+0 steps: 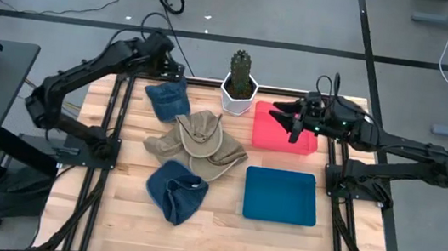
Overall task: Pick & Place hat
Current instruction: Put the top blue cap into the pink bin
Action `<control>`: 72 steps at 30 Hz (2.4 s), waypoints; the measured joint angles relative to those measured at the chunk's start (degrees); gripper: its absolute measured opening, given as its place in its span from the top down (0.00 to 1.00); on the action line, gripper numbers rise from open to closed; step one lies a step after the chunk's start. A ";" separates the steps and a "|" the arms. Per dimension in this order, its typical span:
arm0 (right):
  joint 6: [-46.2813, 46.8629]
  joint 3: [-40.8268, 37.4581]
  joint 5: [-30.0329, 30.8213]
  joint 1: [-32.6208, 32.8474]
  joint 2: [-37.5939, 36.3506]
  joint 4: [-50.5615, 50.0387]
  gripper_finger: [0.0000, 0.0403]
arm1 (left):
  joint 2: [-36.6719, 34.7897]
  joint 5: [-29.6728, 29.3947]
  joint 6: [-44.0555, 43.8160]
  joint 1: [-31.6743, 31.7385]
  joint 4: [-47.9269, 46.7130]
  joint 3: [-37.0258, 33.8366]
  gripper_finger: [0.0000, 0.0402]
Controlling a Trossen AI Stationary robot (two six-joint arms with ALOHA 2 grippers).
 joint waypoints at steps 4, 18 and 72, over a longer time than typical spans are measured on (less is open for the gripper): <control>1.91 0.00 0.01 0.00 1.55 0.03 0.47 | 3.53 1.03 1.44 1.34 0.00 0.00 0.36; 6.35 -0.02 -0.12 0.00 6.03 0.11 0.47 | 10.44 2.49 1.35 2.36 2.45 0.00 0.36; 6.24 -0.02 -0.10 0.02 6.08 2.25 0.47 | 26.25 2.99 8.72 1.66 4.24 -0.04 0.99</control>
